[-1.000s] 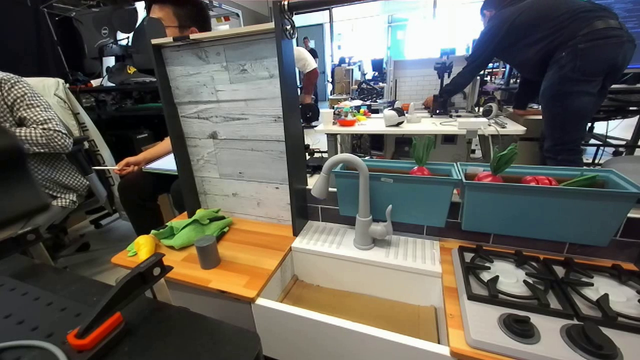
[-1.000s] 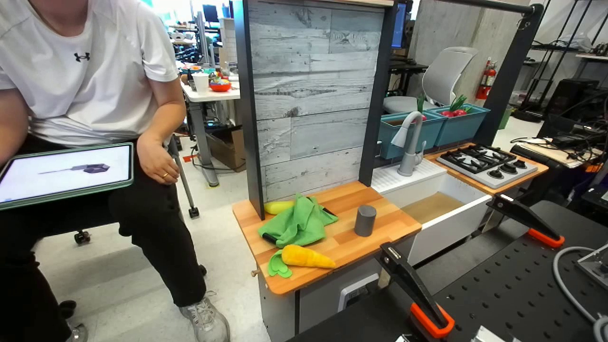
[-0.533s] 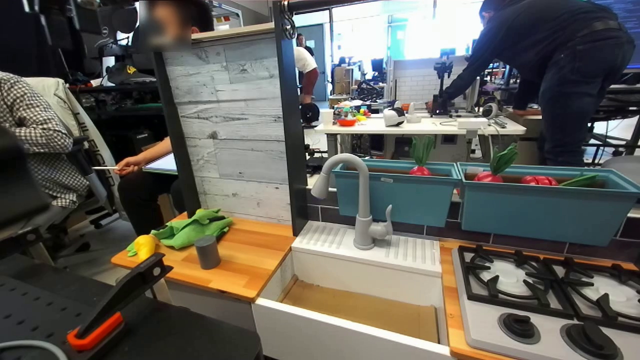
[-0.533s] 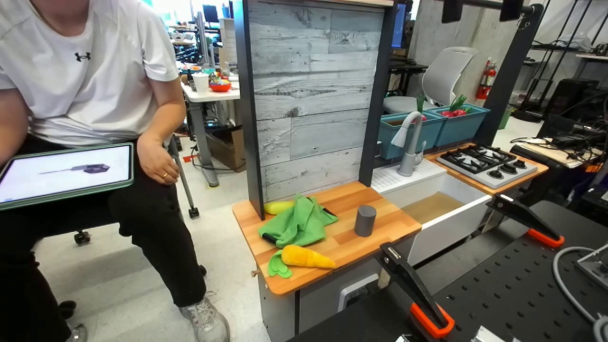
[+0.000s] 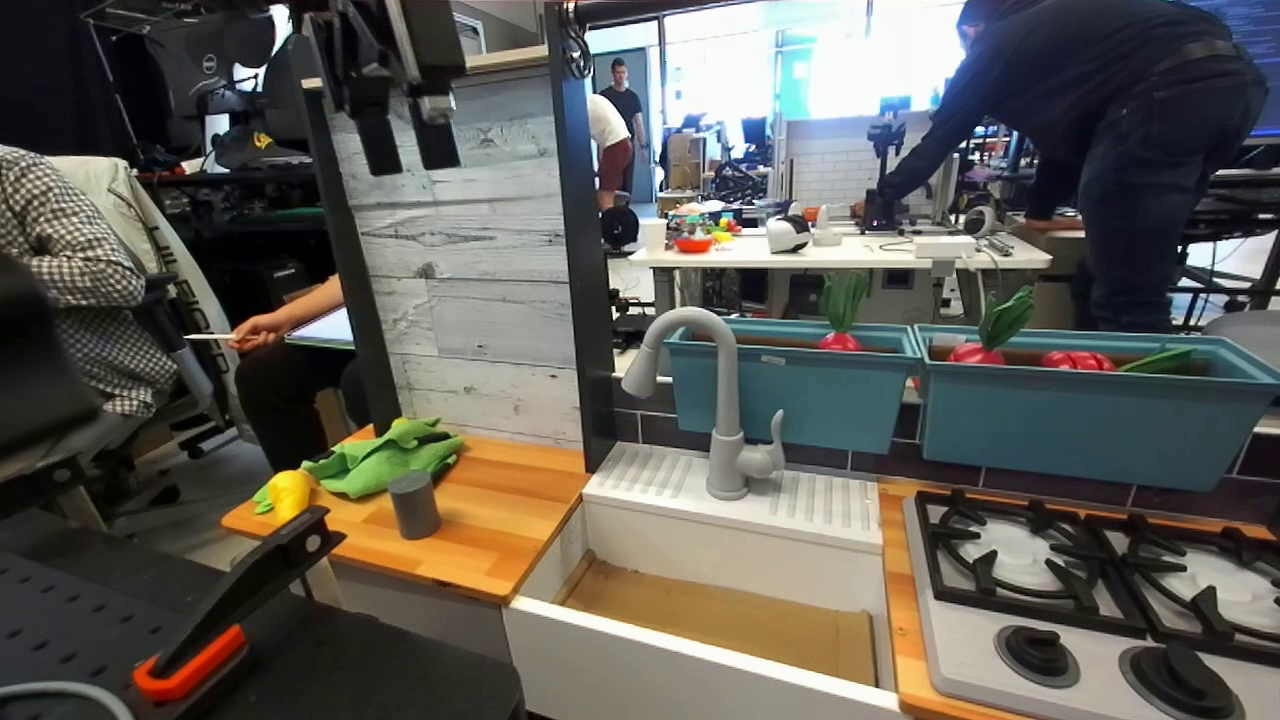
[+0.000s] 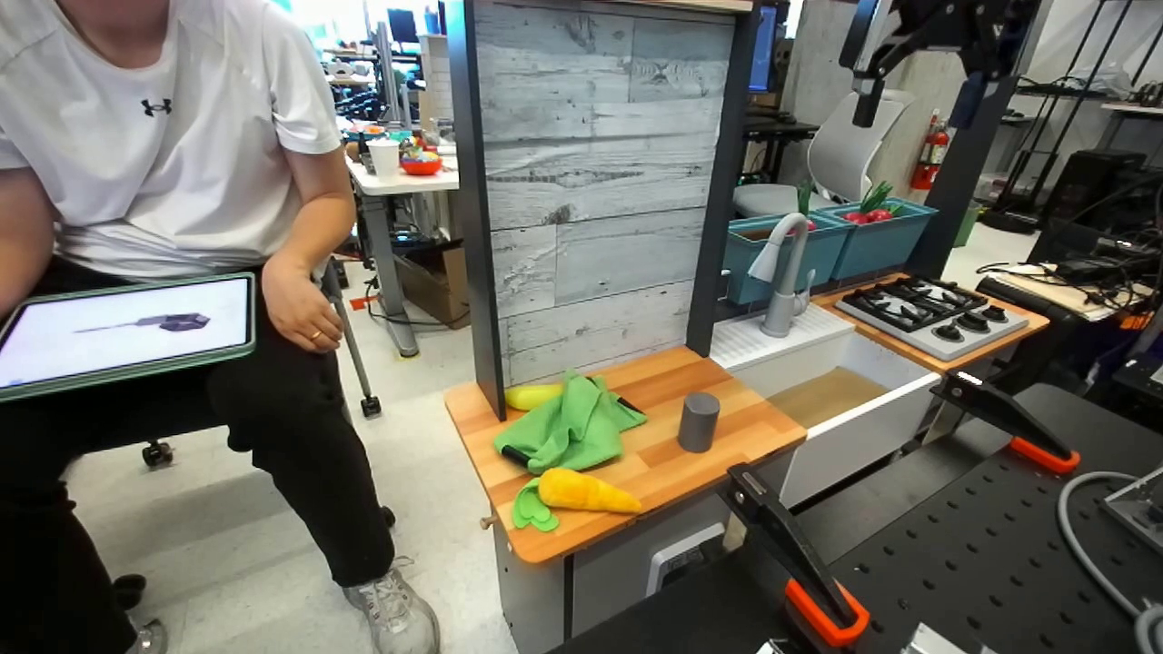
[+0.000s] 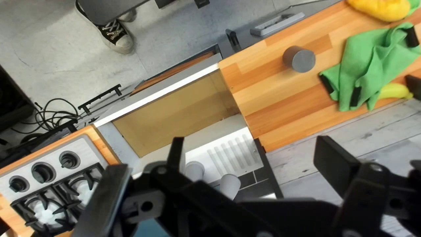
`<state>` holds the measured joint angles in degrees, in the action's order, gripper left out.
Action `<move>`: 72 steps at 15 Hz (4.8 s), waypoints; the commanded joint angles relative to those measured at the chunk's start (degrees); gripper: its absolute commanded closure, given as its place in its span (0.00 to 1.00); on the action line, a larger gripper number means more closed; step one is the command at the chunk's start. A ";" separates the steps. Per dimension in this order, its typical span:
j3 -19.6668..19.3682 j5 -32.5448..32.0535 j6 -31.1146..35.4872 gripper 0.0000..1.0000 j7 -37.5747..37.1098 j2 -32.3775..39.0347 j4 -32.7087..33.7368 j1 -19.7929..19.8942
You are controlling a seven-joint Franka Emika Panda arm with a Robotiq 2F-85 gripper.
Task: Move the faucet of the sink slightly to the right. Move the green towel to the right and to the left.
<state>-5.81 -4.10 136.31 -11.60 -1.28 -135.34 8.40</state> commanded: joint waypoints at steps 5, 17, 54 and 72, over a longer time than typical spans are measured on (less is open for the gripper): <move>-3.97 0.14 17.07 0.00 -7.29 12.54 3.56 0.47; -2.98 16.45 21.89 0.00 -9.52 29.47 16.50 1.82; 1.64 19.66 16.76 0.94 -1.73 41.83 30.83 7.51; -1.53 16.01 7.24 0.94 14.34 37.99 30.04 13.28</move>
<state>-4.41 13.90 149.38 0.17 41.81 -101.60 19.00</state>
